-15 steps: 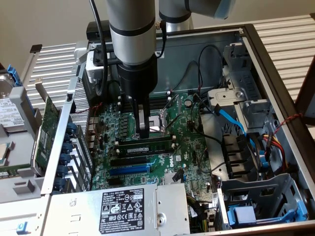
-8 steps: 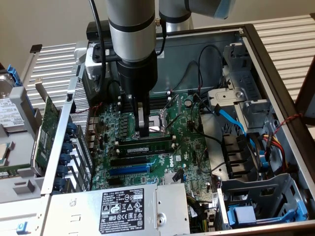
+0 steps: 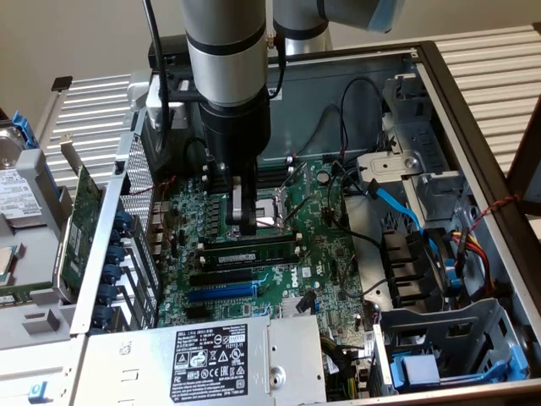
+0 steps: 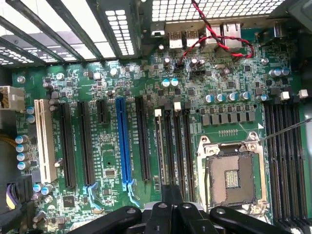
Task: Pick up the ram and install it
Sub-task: 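Press down the ram until it locks into place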
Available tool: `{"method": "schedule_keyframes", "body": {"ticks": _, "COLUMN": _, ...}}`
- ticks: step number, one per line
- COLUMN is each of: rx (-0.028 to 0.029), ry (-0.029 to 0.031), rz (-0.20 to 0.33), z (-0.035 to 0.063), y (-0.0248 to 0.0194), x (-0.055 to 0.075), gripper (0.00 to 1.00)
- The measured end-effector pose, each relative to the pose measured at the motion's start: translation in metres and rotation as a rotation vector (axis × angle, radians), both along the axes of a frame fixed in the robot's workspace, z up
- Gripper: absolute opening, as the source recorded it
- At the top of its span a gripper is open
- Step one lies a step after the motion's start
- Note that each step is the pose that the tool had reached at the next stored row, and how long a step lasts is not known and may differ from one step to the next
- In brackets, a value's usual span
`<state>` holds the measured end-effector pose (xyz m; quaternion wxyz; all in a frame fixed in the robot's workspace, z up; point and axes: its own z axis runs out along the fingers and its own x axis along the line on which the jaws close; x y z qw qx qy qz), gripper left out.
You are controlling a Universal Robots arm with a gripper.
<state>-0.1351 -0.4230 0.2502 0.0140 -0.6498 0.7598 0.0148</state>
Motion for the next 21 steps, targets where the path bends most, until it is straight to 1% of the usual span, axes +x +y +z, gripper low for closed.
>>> {"method": "schedule_keyframes", "body": {"ticks": 21, "rx": 0.0001, "ry": 0.0007, "rz": -0.305, "z": 0.0000, "y": 0.0000, "x": 0.0000, "gripper": 0.11}}
